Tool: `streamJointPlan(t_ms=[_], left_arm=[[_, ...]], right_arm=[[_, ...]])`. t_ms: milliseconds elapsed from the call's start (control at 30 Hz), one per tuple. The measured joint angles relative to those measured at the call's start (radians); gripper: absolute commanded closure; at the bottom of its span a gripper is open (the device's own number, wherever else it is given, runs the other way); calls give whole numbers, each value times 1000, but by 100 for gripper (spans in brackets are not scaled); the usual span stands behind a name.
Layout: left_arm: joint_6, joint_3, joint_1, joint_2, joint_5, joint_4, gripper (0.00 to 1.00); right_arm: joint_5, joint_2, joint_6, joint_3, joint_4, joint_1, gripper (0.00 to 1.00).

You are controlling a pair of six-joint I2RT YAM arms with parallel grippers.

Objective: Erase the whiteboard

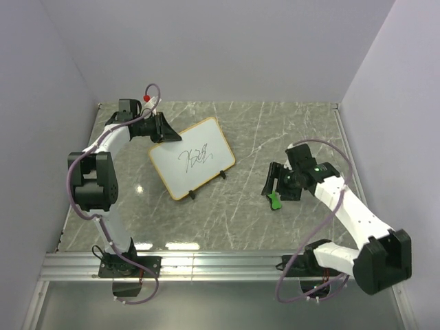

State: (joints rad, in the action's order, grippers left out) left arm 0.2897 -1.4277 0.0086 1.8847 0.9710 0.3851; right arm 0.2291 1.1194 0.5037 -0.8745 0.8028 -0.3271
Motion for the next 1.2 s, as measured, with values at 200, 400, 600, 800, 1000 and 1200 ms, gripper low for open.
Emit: streamJointPlan(t_ms=[200,400,600,800,1000,1200], left_arm=[[0,46,-3,-42,-8,-8,84],[0,101,-6,-91,-38,-24,91],[0,133,-6,-116,-55,-48,93],[0,160,-7,-137,-69,-66,96],[0,198,-7,-164,-79,-87,98],[4,254,-8,-211,-99,-102,100]], right_arm=[[-91,151,2,2,-56,-2,29],[-205,268,-11,15,-124,-2,32],[-252,348,-24,23,-188,-16,36],[-263,423,-22,46,-243,-73,52],[-274,426,-8,50,-265,-96,91],[-277,426,2,29,-234,-100,100]])
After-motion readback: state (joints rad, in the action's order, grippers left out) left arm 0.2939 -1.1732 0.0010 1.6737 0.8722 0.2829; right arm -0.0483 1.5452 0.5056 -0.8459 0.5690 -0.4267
